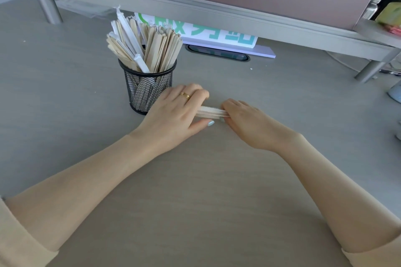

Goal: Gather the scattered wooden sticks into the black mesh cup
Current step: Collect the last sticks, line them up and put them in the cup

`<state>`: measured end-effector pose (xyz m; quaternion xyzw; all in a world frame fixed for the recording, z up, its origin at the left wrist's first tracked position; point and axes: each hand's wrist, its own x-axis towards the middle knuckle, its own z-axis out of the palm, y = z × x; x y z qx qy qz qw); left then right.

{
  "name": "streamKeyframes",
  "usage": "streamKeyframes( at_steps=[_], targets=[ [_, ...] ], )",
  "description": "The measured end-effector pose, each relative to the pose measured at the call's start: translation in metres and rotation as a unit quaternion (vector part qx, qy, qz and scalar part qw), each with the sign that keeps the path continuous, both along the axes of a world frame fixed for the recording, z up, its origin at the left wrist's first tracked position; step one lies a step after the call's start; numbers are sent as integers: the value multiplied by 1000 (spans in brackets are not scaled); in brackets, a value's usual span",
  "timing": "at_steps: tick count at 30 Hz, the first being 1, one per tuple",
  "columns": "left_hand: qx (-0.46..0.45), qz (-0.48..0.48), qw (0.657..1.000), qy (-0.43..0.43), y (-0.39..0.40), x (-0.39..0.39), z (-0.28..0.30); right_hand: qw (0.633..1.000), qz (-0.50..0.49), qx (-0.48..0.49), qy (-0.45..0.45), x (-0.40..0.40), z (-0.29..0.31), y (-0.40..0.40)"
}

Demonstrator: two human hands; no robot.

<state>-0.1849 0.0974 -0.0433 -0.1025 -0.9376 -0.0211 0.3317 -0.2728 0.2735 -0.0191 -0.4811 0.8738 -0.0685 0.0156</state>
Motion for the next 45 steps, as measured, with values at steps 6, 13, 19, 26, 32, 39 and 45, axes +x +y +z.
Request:
streamKeyframes(
  at_steps=[6,13,19,26,32,39,45],
  targets=[
    [52,-46,975,211,-8,21,9,950,-82,-219,-206,0,12,2],
    [208,42,948,239,-42,24,5,748,-139,-517,-393,14,46,-48],
    [448,49,886,104,-55,17,3,641,-17,-615,-459,28,96,-121],
    [577,-10,816,17,-63,11,4,746,-28,-565,-352,27,93,-168],
    [589,-34,807,-8,-63,9,4,760,-14,-579,-297,19,96,-164],
    [589,-25,804,-74,-66,7,2,916,-6,-397,-64,11,95,-152],
    [595,-27,796,-109,-70,8,5,982,54,-177,-31,13,80,-136]
  ],
)
